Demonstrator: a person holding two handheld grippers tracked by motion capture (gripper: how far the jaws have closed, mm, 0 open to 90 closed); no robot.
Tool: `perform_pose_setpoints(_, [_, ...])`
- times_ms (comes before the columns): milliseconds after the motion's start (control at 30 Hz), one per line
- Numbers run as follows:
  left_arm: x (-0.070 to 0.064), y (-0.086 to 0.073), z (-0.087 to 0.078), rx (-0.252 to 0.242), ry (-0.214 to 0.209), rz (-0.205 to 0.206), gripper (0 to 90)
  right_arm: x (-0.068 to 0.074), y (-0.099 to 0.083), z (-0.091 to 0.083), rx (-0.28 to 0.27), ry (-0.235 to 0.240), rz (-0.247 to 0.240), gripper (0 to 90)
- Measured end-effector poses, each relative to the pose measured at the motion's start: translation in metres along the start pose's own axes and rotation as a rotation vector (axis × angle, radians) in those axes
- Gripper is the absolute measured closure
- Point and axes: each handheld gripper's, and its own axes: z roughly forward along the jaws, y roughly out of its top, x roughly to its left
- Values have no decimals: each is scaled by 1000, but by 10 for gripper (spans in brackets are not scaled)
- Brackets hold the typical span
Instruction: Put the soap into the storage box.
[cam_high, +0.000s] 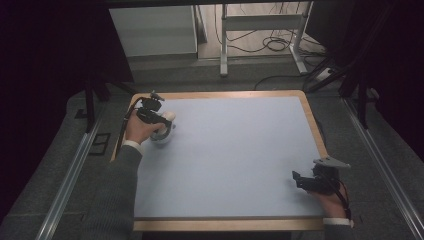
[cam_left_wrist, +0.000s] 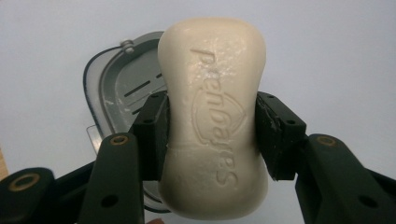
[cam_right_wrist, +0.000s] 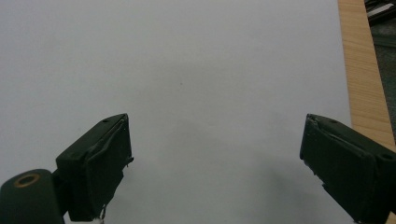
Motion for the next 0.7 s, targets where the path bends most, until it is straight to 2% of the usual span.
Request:
perform_pose_setpoints(400, [10,-4,18,26,17,-57,496,0,-1,1,4,-4,-1,86])
perform_pose_setpoints(467, [10,-5,21,33,18,-59,495,0,-1,1,6,-3,-3,86])
perform_pose_setpoints(500, [9,-6,21,47,20,-46,493,0,-1,1,5,-3,-2,86])
perform_pose_setpoints(600, [8,-5,16,-10,4,-57,436,0,-1,1,7,-4,-1,86])
perform_pose_setpoints(700, [3,-4,10,-32,-3,-33,394,0,-1,1,6,-4,-3,86])
